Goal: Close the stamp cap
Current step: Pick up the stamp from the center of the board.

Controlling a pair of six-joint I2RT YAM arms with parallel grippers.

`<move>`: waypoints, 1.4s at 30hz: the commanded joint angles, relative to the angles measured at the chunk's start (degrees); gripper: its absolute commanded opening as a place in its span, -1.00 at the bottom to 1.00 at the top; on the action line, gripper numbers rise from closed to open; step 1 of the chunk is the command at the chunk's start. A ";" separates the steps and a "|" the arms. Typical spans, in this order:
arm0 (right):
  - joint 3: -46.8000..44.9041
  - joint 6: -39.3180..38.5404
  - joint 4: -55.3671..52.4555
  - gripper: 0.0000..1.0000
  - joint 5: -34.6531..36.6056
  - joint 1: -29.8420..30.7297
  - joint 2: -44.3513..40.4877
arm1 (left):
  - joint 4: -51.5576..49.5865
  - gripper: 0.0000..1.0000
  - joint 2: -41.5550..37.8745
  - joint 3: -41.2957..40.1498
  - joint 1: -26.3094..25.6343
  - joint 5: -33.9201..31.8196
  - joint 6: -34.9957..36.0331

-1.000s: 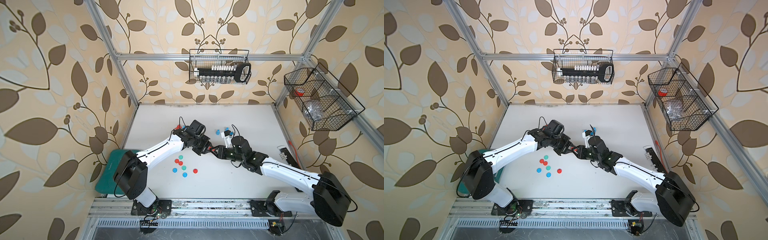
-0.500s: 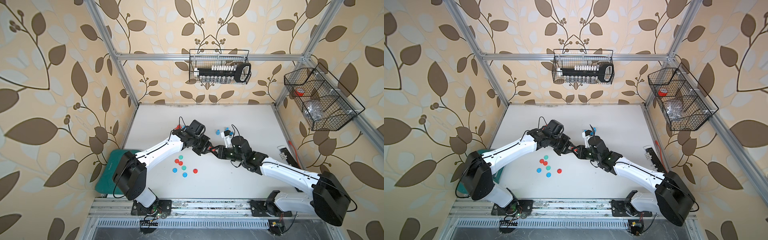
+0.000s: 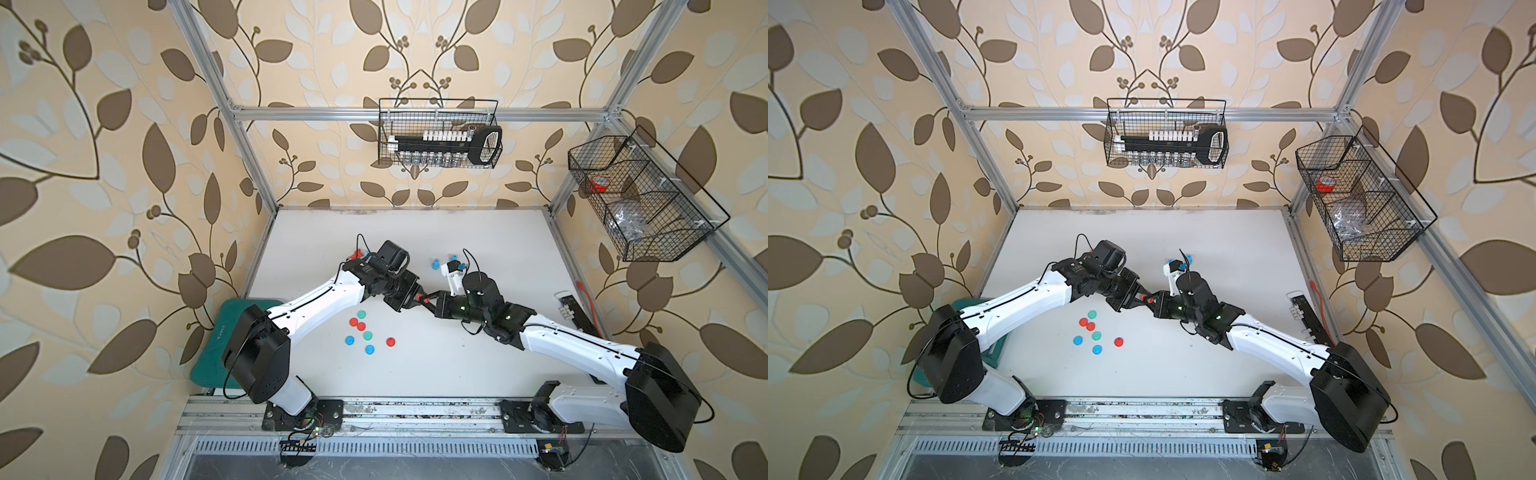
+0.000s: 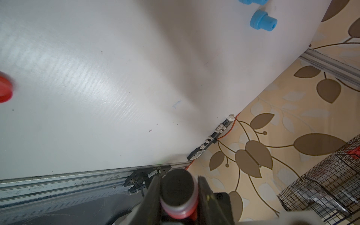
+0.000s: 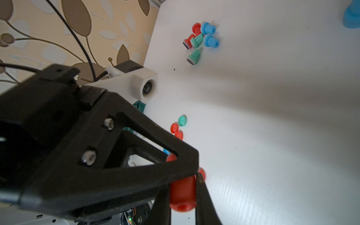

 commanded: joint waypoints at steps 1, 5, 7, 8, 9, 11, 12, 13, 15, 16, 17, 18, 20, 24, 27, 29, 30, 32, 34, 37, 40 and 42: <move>0.96 -0.84 -0.79 -0.78 -0.30 0.08 -0.02 | 0.58 -0.60 -3.16 -0.09 -0.74 1.11 0.69; 0.79 -0.83 -1.14 -0.79 -0.03 0.10 -0.42 | 0.21 -0.56 -3.26 -0.08 -0.75 0.98 1.09; 0.78 -0.86 -1.43 -0.79 -0.03 0.08 -0.67 | 0.14 -0.47 -3.26 -0.07 -0.74 1.04 1.23; 0.79 -0.88 -1.58 -0.79 -0.04 0.08 -0.76 | 0.14 -0.43 -3.17 -0.01 -0.74 1.04 1.32; 0.82 -0.92 -1.80 -0.79 -0.03 0.08 -1.00 | 0.00 -0.38 -3.17 0.01 -0.78 1.04 1.42; 0.95 -1.01 -2.35 -0.79 -0.03 0.07 -1.27 | -0.15 -0.29 -3.17 0.11 -0.74 1.04 1.85; 0.98 -1.18 -2.95 -0.79 -0.03 0.08 -1.46 | -0.49 -0.21 -3.17 0.25 -0.74 0.92 2.11; 1.17 -1.34 -3.77 -0.79 0.02 0.05 -1.68 | -0.80 -0.10 -3.25 0.35 -0.74 0.70 2.37; 1.47 -1.77 -5.36 -0.78 0.44 0.09 -2.34 | -0.85 0.09 -3.18 0.35 -0.72 0.69 2.75; 1.54 -1.95 -6.30 -0.78 0.85 0.09 -2.72 | -1.14 0.17 -3.20 0.43 -0.65 0.82 3.00; 1.65 -2.26 -7.36 -0.78 1.16 0.08 -3.05 | -1.81 0.21 -3.18 0.64 -0.66 0.67 3.51; 1.90 -2.78 -8.66 -0.78 1.47 0.08 -3.43 | -2.94 0.24 -3.24 0.96 -0.58 0.16 4.15; 2.80 -3.74 -11.91 -0.78 2.20 0.07 -4.14 | -5.08 0.27 -3.54 1.61 -0.18 -0.42 5.91; 5.80 -7.00 -21.23 -0.77 4.33 -0.07 -6.21 | -13.57 0.24 -4.61 4.65 2.20 -4.02 13.67; 7.99 -9.62 -27.91 -0.76 5.95 -0.23 -8.31 | -21.25 0.10 -4.67 5.19 3.80 -8.45 20.88; 8.89 -10.81 -30.90 -0.76 6.42 -0.54 -9.90 | -21.54 -0.02 -4.69 2.45 4.08 -8.78 22.77; 9.18 -11.19 -32.07 -0.76 6.42 -0.54 -10.75 | -20.96 -0.10 -4.67 0.64 4.05 -8.65 22.87; 9.32 -11.60 -33.16 -0.76 6.30 -1.20 -12.01 | -18.54 -0.21 -4.67 -2.56 3.83 -8.39 22.95; 9.17 -11.65 -33.63 -0.75 5.91 -2.40 -12.83 | -17.79 -0.28 -4.58 -3.78 3.25 -9.44 23.66; 9.01 -11.56 -33.80 -0.75 5.27 -2.61 -12.65 | -18.80 -0.32 -2.28 -3.14 1.78 -11.68 25.92; 8.68 -11.11 -33.62 -0.75 4.74 -2.65 -12.38 | -19.29 -0.35 0.09 -3.36 0.51 -13.14 27.22; 8.58 -10.95 -33.46 -0.75 4.69 -2.65 -12.49 | -18.14 -0.37 0.89 -4.56 -0.17 -13.29 27.18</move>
